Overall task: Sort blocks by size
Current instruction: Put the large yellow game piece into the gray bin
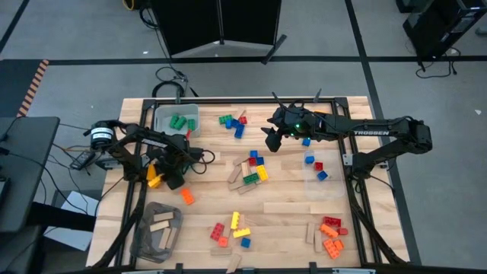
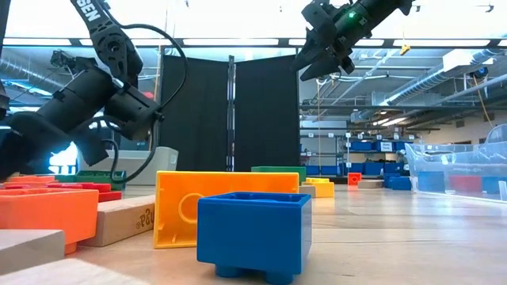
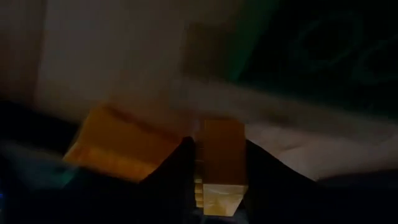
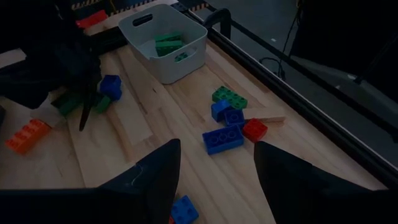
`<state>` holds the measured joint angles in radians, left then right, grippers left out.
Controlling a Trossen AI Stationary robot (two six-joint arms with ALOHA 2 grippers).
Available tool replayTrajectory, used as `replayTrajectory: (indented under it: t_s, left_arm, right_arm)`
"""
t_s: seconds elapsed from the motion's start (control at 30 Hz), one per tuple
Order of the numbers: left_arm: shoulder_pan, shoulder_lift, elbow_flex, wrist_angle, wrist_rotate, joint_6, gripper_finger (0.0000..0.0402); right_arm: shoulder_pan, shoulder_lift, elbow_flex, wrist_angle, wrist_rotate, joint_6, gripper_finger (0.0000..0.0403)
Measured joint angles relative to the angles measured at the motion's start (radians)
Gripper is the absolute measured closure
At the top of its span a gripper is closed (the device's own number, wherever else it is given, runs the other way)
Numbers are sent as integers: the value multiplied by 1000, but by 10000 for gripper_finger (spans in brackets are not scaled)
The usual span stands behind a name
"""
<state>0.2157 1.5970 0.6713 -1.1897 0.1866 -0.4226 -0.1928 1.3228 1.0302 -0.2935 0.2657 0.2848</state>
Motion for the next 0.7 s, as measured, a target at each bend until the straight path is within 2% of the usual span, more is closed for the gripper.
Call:
replayTrajectory:
  t_s: [0.1,0.3,0.5,0.7]
  left_arm:
    - [0,-18,29,-76,-63,-4,307]
    - [0,-108,125,-156,-73,-16,307]
    - [0,-193,273,-167,-76,-114,305]
    - [0,-220,449,-167,-124,-208,305]
  right_arm:
    - [0,0,0,0,0,0,183]
    - [0,0,0,0,0,0,183]
    - [0,0,0,-1,-1,-13,183]
    - [1,0,0,-1,-2,-33,183]
